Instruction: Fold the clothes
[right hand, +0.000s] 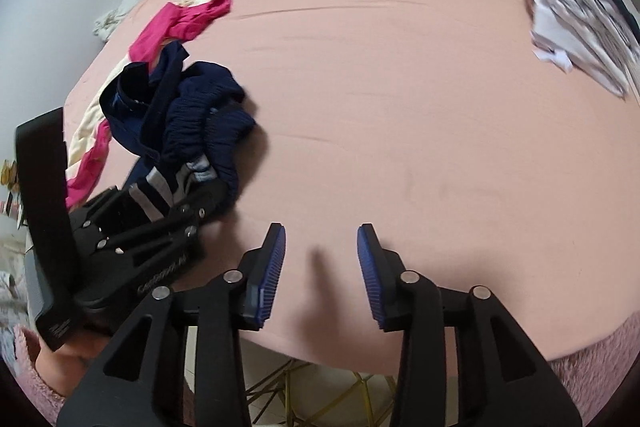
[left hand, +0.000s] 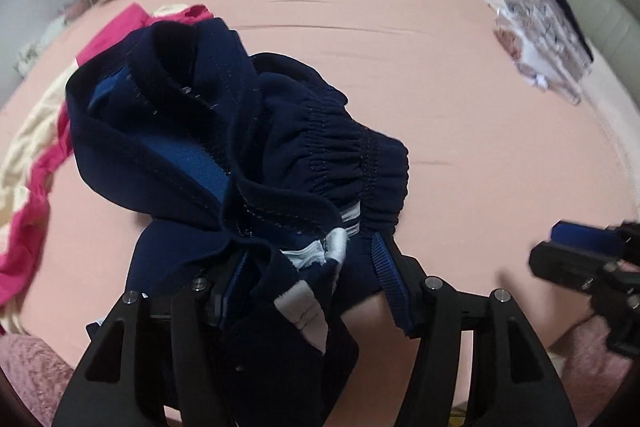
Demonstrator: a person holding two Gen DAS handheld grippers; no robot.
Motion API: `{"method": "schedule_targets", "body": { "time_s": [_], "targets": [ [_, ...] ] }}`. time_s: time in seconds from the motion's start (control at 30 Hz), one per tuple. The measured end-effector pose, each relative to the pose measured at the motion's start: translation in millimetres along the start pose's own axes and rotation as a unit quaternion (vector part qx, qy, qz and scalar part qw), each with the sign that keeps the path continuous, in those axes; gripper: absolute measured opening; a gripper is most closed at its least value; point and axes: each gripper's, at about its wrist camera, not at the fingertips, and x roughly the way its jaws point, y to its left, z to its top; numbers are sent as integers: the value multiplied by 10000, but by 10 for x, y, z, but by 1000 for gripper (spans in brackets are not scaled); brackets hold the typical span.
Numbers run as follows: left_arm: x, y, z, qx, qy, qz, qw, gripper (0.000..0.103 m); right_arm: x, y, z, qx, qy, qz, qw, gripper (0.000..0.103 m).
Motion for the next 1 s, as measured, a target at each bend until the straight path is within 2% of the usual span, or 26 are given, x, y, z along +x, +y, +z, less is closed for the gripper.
{"method": "schedule_targets", "body": {
  "time_s": [0.1,0.23,0.33,0.4,0.5,0.53,0.6,0.7,0.77,0.87,0.97,1.0],
  "targets": [
    [-138,92,-67,44,-23,323,9995,28,45,3,19,96,66,37,9999,41],
    [-370,565,-101,-311,20,918,9953,26,36,165,109,-165,55,77,9998,43],
    [-551,1006,-65,-773,-33,1142,9904,26,18,335,200,-494,24,128,9987,47],
    [-716,1276,-60,-1006,-231,1249,9868,27,58,492,306,-705,59,191,9973,49],
    [-824,1498,-95,-1367,-323,853,9864,27,156,779,462,-943,83,433,9946,56],
    [-807,1461,-94,-1439,-323,644,9870,27,220,894,530,-995,134,566,9933,56],
    [-782,1354,-135,-1458,-363,467,9875,28,338,1057,659,-994,185,763,9919,56],
    [-731,1191,-204,-1316,-391,952,9859,30,518,1151,816,-748,203,880,9931,57],
    [-692,1235,-200,-1453,-345,986,9839,33,660,1182,882,-590,278,853,9942,58],
    [-793,1279,-178,-1752,-513,862,9794,40,873,1262,874,-567,570,771,9938,58],
    [-938,1302,-165,-1778,-818,624,9787,51,880,1392,805,-633,631,1300,9875,57],
    [-942,1290,-159,-1738,-816,372,9807,51,856,1448,787,-692,585,1419,9857,57]
  ]
}}
